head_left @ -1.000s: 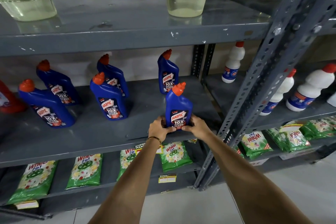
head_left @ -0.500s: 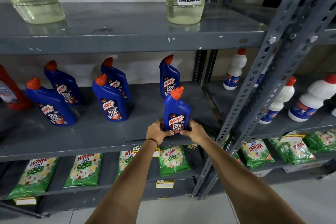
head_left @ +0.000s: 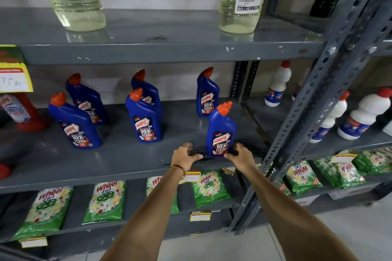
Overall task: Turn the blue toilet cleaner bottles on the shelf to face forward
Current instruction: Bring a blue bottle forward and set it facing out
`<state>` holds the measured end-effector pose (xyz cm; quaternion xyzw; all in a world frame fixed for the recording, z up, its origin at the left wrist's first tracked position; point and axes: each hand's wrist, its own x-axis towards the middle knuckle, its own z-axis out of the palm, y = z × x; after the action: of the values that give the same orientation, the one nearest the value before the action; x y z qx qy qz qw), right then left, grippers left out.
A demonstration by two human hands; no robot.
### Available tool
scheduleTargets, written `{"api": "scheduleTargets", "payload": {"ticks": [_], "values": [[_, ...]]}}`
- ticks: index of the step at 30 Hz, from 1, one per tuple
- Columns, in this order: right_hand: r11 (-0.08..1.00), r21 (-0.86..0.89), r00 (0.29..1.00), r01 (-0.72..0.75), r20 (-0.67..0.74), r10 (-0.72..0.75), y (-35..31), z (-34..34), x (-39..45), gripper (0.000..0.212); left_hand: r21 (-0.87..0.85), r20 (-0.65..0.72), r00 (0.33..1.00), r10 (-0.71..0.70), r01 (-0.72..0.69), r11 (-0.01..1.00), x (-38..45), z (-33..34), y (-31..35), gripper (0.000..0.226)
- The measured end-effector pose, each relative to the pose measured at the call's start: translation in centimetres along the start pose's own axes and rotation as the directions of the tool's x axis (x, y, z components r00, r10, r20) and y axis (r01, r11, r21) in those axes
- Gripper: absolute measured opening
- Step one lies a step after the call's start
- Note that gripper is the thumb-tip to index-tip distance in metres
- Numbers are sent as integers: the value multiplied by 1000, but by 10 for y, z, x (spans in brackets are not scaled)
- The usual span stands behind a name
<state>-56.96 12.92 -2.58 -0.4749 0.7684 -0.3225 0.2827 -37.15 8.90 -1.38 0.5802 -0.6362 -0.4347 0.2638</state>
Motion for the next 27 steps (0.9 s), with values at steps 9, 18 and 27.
{"api": "scheduleTargets", "payload": {"ticks": [9,18,27], "values": [[989,51,947,-142,-283,150,-39,70,-63,30,63,-2,1000,10,-10,998,-15,-94,-62,57],[1000,13,996,20,-86,-18,-110,135,-74,48,79,-48,998,-28,31,996,-10,-157,-93,57],[996,84,998,26,49,-30,-145,171,-18,55,24,-78,993,-92,94,995,26,-177,-96,62]]}}
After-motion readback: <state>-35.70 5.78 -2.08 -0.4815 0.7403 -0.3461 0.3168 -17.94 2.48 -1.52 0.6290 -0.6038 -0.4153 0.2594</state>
